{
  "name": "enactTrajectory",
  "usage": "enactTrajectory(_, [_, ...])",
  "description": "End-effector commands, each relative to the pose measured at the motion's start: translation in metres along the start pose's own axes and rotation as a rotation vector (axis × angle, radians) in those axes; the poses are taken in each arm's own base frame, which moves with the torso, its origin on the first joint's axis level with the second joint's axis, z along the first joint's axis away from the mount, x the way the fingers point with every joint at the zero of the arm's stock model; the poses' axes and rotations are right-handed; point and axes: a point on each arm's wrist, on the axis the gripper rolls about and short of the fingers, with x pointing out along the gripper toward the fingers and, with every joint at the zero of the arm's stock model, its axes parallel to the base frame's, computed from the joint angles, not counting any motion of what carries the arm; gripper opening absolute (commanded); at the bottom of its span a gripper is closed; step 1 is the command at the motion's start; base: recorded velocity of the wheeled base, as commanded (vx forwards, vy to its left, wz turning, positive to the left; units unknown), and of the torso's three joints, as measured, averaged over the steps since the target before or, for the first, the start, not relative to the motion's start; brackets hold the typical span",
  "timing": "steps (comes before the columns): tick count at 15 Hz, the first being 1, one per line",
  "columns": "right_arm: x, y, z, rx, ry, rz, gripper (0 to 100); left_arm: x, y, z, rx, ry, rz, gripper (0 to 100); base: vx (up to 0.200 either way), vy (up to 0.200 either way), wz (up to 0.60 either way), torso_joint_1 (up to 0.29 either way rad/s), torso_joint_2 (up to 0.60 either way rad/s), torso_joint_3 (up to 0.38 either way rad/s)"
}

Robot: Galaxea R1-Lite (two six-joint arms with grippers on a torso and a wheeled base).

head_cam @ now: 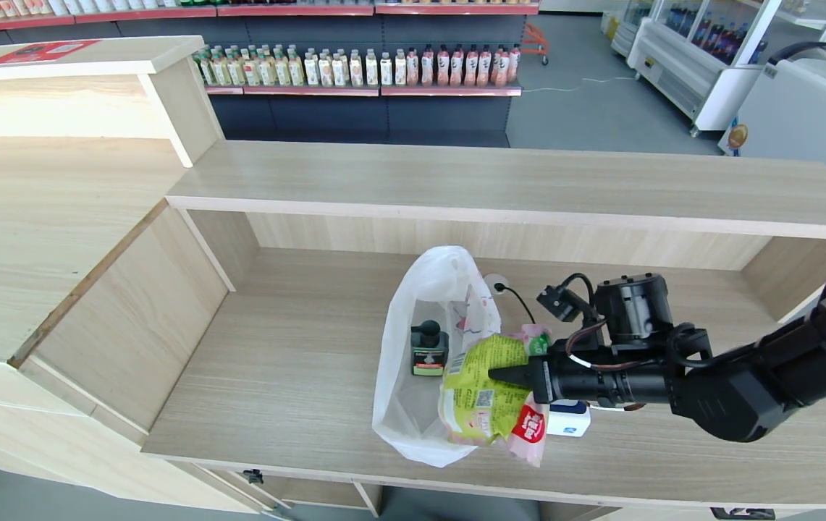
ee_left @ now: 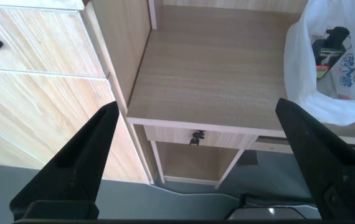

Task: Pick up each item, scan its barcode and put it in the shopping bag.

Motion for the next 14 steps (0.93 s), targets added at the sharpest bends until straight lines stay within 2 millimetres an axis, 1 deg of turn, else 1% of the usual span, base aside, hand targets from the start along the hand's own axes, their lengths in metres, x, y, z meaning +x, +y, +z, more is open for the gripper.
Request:
enactTrajectory(1, [0.016, -0.006, -0.001, 0.004, 0.014, -0.005, 0, 0.0, 0.0, 0.0, 0.0, 0.0, 0.001, 100, 0.0, 0.0, 0.0, 0.0, 0.0, 0.0])
enactTrajectory(3, [0.025, -0.007, 0.004, -0.006, 0.008, 0.0, 0, 0.0, 0.0, 0.0, 0.0, 0.0, 0.001, 100, 0.0, 0.0, 0.0, 0.0, 0.0, 0.0])
enactTrajectory(6, [0.034, -0.006, 0.004, -0.002, 0.003, -0.034, 0, 0.0, 0.0, 0.0, 0.0, 0.0, 0.001, 100, 0.0, 0.0, 0.0, 0.0, 0.0, 0.0])
enactTrajectory(8, [0.044, -0.004, 0.003, 0.045, 0.009, -0.044, 0, 0.0, 0.0, 0.0, 0.0, 0.0, 0.001, 100, 0.0, 0.0, 0.0, 0.0, 0.0, 0.0])
enactTrajectory(12, [0.05, -0.005, -0.002, 0.046, 0.025, -0.05, 0, 0.0, 0.0, 0.0, 0.0, 0.0, 0.001, 100, 0.0, 0.0, 0.0, 0.0, 0.0, 0.0])
enactTrajectory(13, [0.051, -0.005, -0.002, 0.046, 0.025, -0.05, 100, 0.0, 0.0, 0.0, 0.0, 0.0, 0.001, 100, 0.0, 0.0, 0.0, 0.0, 0.0, 0.0])
enactTrajectory(14, [0.051, -0.004, 0.0, 0.045, 0.018, -0.048, 100, 0.0, 0.0, 0.0, 0.0, 0.0, 0.001, 100, 0.0, 0.0, 0.0, 0.0, 0.0, 0.0])
